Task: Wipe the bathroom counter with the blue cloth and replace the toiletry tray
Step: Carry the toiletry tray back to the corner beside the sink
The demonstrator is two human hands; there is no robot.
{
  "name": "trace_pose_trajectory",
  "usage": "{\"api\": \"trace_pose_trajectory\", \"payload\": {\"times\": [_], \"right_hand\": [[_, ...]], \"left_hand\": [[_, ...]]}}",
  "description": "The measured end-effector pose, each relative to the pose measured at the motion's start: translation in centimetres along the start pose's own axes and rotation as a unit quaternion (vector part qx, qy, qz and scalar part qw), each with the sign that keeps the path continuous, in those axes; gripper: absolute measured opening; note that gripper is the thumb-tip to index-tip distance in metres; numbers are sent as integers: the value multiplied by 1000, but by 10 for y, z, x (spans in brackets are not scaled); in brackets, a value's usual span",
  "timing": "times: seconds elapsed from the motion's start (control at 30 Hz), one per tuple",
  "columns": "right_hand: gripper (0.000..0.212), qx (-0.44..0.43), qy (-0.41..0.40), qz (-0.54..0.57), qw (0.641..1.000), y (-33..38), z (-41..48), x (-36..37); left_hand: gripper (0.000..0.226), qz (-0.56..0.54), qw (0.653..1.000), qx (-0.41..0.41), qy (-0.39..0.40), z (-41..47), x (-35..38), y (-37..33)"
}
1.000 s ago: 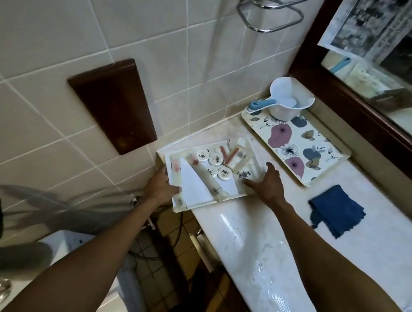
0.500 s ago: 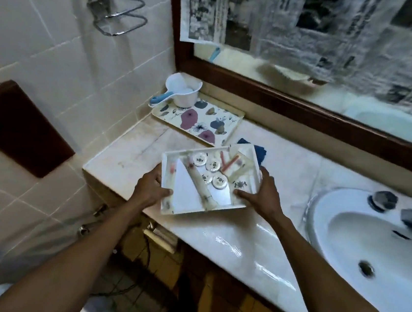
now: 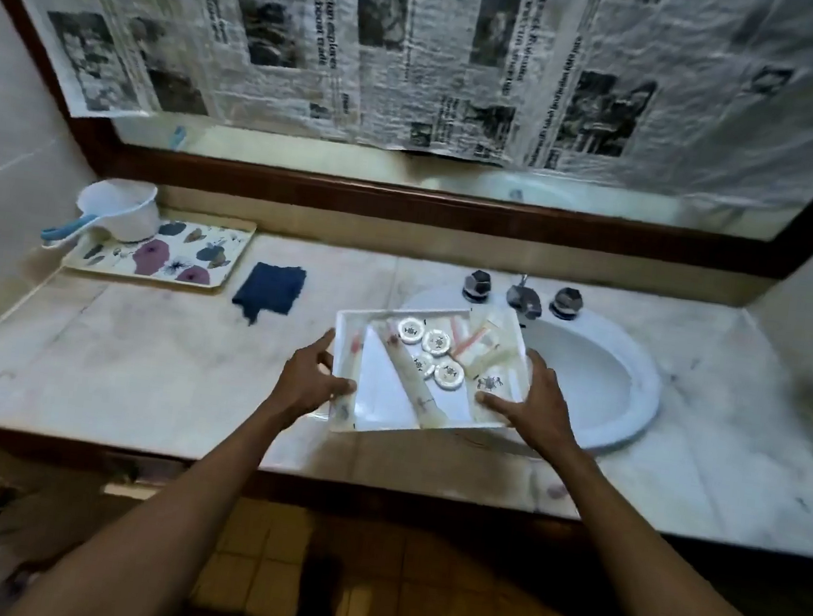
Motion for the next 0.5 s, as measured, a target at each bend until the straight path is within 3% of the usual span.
{"api": "trace_pose_trajectory", "payload": {"times": [0.13,0.3,0.5], "right_hand": [[109,49,-50,8,998,-42,-23,-73],[109,91,-139,12,986,-88,-40,-162],[111,143,-207,8,968,-140,-25,-251]], "left_hand": [[95,13,998,35,51,10,61,-57],[64,49,991,86,92,37,132,-147],[85,52,977,153,139,81,219,-244]]}}
Point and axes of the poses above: each hand's wrist, its own z-axis towards the middle knuckle, its own x-axis out of the palm, y = z × x, the point moved 10 cm from there along z, towards the middle knuckle, and after that the axes turned 14 degrees about z, right-handed, at the moved point
